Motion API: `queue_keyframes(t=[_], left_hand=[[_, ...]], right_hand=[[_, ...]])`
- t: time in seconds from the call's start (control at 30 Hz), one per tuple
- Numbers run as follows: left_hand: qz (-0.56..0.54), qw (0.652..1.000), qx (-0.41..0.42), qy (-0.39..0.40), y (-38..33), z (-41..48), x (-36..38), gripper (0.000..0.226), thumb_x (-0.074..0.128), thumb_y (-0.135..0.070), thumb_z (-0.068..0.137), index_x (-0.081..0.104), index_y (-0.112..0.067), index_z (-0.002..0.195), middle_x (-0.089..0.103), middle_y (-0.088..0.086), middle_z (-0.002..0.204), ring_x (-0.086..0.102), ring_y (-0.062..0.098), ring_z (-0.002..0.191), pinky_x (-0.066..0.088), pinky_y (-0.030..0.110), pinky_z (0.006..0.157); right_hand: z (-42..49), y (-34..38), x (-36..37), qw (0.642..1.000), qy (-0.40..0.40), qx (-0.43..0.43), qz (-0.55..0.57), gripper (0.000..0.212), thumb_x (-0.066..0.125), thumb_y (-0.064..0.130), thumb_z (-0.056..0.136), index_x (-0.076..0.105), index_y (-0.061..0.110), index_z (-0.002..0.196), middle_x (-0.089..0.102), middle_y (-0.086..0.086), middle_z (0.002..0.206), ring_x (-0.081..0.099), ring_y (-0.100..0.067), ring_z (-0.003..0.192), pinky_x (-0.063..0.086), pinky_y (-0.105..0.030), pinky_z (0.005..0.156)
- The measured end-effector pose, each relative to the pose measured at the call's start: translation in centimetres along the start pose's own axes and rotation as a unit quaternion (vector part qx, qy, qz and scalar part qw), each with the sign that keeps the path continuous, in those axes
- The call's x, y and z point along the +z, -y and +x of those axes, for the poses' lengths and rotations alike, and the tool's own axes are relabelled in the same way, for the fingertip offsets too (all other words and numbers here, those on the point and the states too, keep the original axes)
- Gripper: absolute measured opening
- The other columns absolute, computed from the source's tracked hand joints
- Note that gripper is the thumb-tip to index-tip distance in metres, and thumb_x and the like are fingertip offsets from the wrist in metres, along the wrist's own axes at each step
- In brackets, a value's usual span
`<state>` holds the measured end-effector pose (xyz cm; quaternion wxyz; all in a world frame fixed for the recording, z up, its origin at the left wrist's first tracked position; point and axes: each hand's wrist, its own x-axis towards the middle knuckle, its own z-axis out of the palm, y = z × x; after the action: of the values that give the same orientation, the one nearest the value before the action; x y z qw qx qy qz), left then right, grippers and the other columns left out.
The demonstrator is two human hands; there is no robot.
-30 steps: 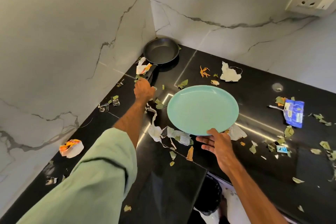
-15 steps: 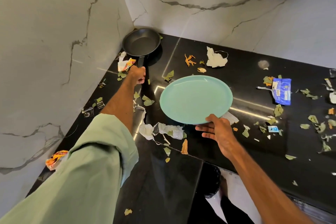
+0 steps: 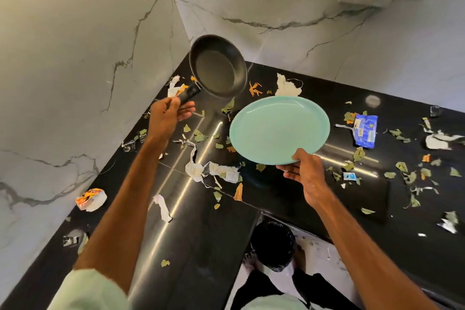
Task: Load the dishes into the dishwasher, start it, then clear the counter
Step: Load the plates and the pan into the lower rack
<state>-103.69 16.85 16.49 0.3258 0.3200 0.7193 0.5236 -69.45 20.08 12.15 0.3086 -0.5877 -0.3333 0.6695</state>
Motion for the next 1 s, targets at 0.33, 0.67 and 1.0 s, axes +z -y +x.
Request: queue_keyframes(t=[0.33,0.67,1.0], left_hand=[[0.324,0.907,0.239,-0.122,-10.9,-13.9,4.6,0.016,0.060,-0.019,0.099,0.068,-0.007,0.105,0.073,0.006,0.097,0.067,0.011,0.079,0.047,0.004,0.067],[0.315,0.878,0.358,0.023,-16.4,-20.5,8.8,0.021,0.061,-0.030,0.098,0.065,-0.023,0.118,0.071,-0.005,0.102,0.070,0.012,0.083,0.053,0.017,0.078],[0.249,0.846,0.416,0.224,-15.2,-27.0,17.3,0.022,0.081,-0.029,0.081,0.077,-0.021,0.102,0.075,-0.005,0.087,0.070,0.001,0.074,0.060,0.028,0.079]], right_hand=[[-3.8,2.5,-7.2,0.986,-0.095,-0.109,-0.082,0.027,0.054,0.026,0.087,0.066,0.011,0.106,0.075,-0.010,0.081,0.074,-0.023,0.060,0.056,-0.033,0.054],[-11.8,1.3,-14.6,0.939,-0.239,-0.209,-0.134,0.024,0.058,0.028,0.092,0.064,0.010,0.078,0.065,0.004,0.062,0.065,-0.004,0.047,0.049,-0.019,0.038],[-22.8,-2.1,-22.7,0.830,-0.493,-0.160,-0.208,0.041,0.059,0.040,0.084,0.068,0.000,0.081,0.070,-0.021,0.081,0.066,-0.037,0.078,0.050,-0.039,0.071]])
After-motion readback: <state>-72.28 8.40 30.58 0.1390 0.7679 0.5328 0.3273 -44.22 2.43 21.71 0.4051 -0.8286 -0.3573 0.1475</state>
